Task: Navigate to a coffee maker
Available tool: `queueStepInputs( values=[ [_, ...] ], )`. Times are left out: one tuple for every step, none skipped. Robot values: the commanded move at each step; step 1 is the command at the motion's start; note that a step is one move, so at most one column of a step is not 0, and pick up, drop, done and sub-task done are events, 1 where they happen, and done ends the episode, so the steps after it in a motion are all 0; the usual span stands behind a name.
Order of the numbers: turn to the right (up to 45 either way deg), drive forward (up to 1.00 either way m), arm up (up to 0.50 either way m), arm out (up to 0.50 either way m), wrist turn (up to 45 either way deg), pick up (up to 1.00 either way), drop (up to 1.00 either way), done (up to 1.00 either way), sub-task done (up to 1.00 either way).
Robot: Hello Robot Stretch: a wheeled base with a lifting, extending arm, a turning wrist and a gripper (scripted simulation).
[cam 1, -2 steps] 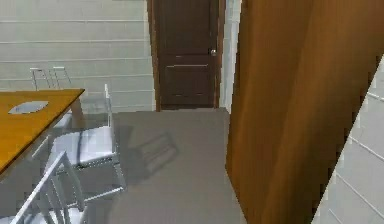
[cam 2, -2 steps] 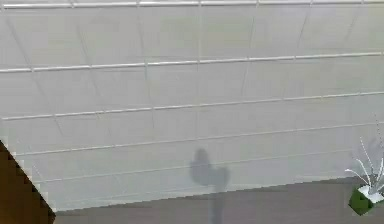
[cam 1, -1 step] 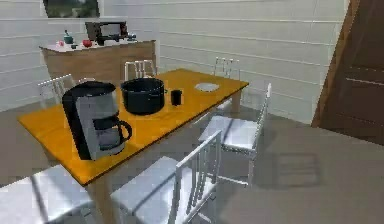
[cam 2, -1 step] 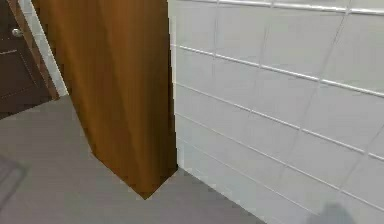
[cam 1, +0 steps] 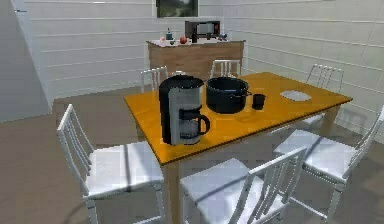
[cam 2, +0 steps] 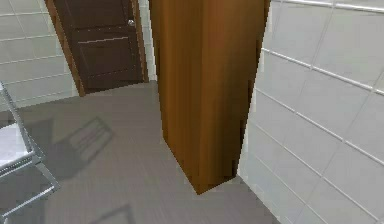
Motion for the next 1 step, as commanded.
queueStepInputs(
  values=[
    [0.0, 0.00, 0.00, 0.00, 0.0, 0.00, 0.00, 1.00, 0.00]
  ],
)
